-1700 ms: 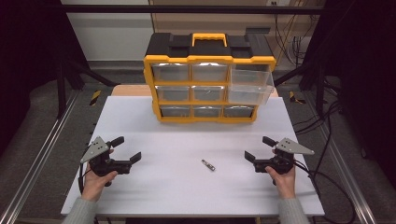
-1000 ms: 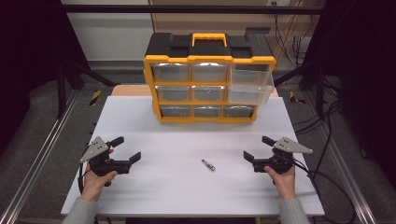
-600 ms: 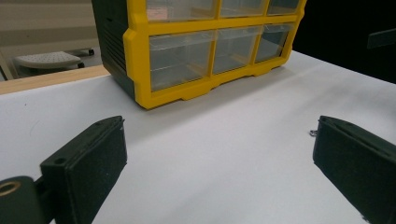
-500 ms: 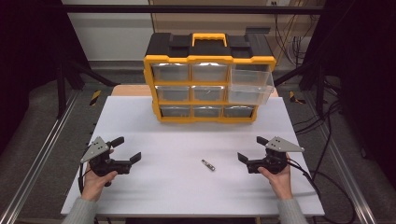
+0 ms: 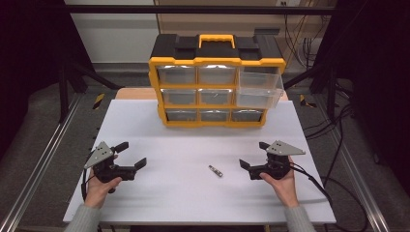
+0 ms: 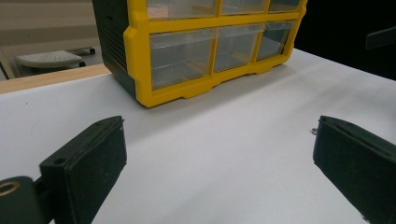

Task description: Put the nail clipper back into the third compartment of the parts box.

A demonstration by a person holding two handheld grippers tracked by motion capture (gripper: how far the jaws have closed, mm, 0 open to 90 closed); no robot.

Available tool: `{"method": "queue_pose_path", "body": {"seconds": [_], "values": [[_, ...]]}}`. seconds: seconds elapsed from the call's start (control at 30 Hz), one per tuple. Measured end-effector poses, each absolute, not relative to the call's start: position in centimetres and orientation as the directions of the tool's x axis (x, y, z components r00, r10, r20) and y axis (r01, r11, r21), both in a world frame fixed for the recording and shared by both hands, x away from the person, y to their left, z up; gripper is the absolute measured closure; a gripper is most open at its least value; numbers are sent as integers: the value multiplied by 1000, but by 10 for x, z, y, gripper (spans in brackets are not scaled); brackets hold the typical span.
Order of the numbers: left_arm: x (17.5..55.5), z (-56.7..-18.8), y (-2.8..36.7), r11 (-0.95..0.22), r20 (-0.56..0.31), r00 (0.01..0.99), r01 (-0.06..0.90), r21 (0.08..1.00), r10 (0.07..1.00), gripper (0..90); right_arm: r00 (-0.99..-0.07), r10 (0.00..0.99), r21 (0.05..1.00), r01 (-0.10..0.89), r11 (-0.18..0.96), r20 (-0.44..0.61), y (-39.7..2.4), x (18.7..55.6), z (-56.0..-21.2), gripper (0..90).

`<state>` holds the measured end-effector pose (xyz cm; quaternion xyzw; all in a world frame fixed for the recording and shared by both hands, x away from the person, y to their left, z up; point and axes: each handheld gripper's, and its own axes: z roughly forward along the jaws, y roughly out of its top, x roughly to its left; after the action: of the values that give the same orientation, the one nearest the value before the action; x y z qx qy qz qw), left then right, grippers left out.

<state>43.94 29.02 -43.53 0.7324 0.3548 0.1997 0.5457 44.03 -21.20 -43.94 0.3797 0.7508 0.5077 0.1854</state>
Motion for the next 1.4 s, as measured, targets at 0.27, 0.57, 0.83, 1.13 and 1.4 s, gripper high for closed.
{"method": "queue_pose_path", "body": {"seconds": [0.27, 0.57, 0.83, 1.13, 1.4], "values": [[440, -436, 291, -152, -95, 668, 302, 941, 738, 27, -655, 749, 894, 389, 222, 99, -202, 442, -439, 5], [440, -436, 291, -152, -98, 669, 304, 940, 737, 28, -671, 736, 879, 398, 261, 85, -187, 444, -440, 5], [440, -437, 291, -151, -98, 668, 305, 940, 737, 28, -688, 722, 863, 405, 303, 69, -172, 445, -443, 5], [440, -437, 291, -151, -99, 668, 306, 940, 738, 28, -705, 708, 835, 418, 359, 49, -155, 446, -448, 5], [440, -437, 291, -152, -98, 666, 307, 940, 739, 28, -717, 696, 797, 441, 413, 36, -142, 447, -456, 6]]}}
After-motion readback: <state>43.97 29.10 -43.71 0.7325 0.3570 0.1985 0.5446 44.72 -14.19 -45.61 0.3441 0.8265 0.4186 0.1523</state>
